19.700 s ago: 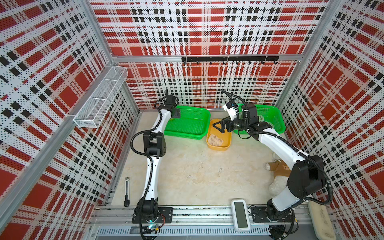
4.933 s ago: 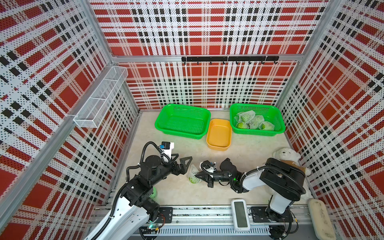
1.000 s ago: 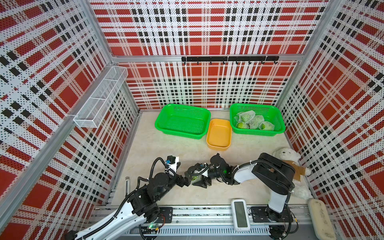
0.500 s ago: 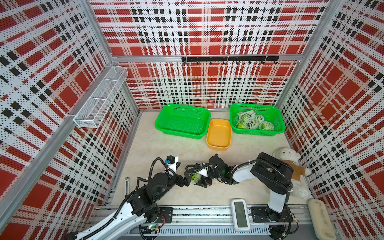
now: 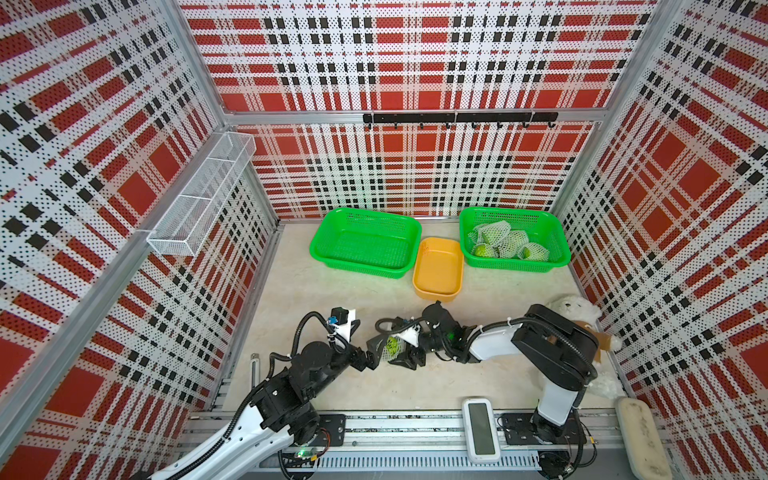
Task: Sleeve custard apples in foam nets
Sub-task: Pick up the custard apple from the center of the board, then place the custard apple in the basket.
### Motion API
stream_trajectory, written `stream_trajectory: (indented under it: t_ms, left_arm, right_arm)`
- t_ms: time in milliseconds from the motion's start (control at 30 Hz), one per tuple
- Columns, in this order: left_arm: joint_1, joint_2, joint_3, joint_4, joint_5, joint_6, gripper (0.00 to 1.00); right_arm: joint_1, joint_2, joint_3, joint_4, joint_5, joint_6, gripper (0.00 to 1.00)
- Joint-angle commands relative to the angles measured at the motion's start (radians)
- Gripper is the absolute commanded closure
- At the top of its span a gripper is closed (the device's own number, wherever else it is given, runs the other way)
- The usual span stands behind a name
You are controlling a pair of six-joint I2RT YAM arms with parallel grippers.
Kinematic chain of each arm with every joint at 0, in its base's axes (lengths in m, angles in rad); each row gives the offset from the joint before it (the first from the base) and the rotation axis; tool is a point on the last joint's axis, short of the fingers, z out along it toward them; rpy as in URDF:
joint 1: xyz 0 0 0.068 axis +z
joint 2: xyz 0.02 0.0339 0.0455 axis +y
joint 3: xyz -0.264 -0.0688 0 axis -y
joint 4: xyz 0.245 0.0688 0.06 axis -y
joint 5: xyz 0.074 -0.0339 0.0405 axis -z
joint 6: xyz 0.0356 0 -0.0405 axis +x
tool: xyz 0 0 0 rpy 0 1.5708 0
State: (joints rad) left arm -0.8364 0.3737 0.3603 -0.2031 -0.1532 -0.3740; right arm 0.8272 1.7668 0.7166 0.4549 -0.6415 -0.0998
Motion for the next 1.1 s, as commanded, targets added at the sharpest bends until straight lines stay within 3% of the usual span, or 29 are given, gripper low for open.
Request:
stream_trajectory:
  t_ms: [0,167,267,433,600,733,933,1067]
  left_arm:
    - [0.008,0.013,0.079,0.016,0.037,0.067,0.01]
    - [0.009,0.046,0.145,0.016,0.066,0.119,0.01]
    - [0.011,0.075,0.160,0.042,0.104,0.152,0.01]
    - [0.013,0.123,0.167,0.089,0.138,0.180,0.01]
    - [0.019,0.179,0.157,0.147,0.157,0.223,0.01]
    - [0.021,0.208,0.142,0.220,0.188,0.231,0.01]
    - [0.066,0.211,0.119,0.269,0.245,0.226,0.01]
    - [0.118,0.181,0.104,0.272,0.290,0.212,0.01]
  right_arm:
    - [-0.081,-0.105,0.037,-0.064,-0.214,0.183,0.40]
    - [-0.183,-0.165,0.151,-0.380,-0.326,0.310,0.40]
    - [-0.231,-0.179,0.199,-0.466,-0.388,0.421,0.40]
    - [-0.322,-0.216,0.246,-0.566,-0.389,0.653,0.40]
    - [-0.398,-0.272,0.320,-0.764,-0.324,0.696,0.36]
    - [-0.559,-0.342,0.266,-0.555,-0.268,0.977,0.38]
    - [-0.757,-0.308,0.338,-0.470,-0.140,1.142,0.37]
    - [-0.824,-0.232,0.364,-0.401,-0.082,1.249,0.36]
